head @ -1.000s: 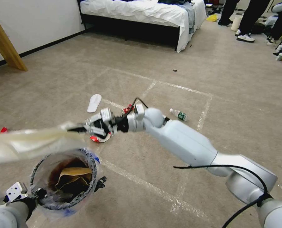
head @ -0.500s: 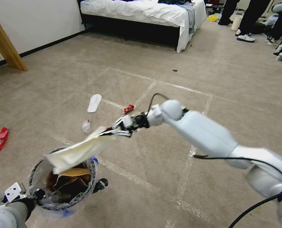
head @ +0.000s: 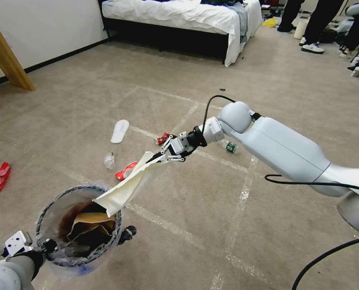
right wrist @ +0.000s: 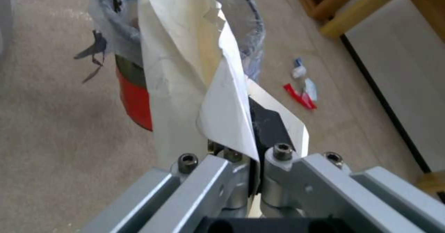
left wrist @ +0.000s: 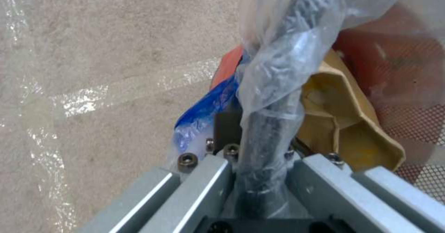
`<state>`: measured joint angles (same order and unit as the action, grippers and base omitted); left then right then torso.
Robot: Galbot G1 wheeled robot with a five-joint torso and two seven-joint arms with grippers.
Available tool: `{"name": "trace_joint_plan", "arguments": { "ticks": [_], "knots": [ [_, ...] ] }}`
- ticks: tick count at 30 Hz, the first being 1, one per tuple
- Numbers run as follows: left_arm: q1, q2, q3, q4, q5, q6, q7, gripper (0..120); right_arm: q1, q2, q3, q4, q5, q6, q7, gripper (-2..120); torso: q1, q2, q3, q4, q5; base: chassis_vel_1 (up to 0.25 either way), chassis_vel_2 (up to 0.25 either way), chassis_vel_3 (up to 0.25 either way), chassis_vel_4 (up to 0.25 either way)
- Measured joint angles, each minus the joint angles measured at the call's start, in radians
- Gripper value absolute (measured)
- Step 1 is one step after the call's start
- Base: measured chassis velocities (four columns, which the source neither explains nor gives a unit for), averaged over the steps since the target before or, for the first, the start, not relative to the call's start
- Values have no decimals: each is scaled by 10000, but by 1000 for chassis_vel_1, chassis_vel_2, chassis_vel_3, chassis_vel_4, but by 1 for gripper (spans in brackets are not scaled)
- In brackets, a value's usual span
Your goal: Pick up the trash bin and place the garbage on the floor into it.
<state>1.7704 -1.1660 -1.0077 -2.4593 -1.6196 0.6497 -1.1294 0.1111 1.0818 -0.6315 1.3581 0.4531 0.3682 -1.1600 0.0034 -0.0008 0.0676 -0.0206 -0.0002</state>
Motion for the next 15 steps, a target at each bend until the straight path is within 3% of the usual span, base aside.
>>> {"name": "trace_joint_plan", "arguments": {
  "ticks": [6, 15],
  "knots": [
    [329, -233, -140, -256, 144, 4, -12, 0, 314, 1019, -284, -155, -322, -6, 334, 0, 0, 0, 0, 6, -2, 0, 0, 0, 0],
    [371, -365, -74, -264, 298, 34, 21, 0, 250, 1692, -627, -172, -899, -52, 756, 0, 0, 0, 0, 2, 0, 0, 0, 0, 0]
  ]
}}
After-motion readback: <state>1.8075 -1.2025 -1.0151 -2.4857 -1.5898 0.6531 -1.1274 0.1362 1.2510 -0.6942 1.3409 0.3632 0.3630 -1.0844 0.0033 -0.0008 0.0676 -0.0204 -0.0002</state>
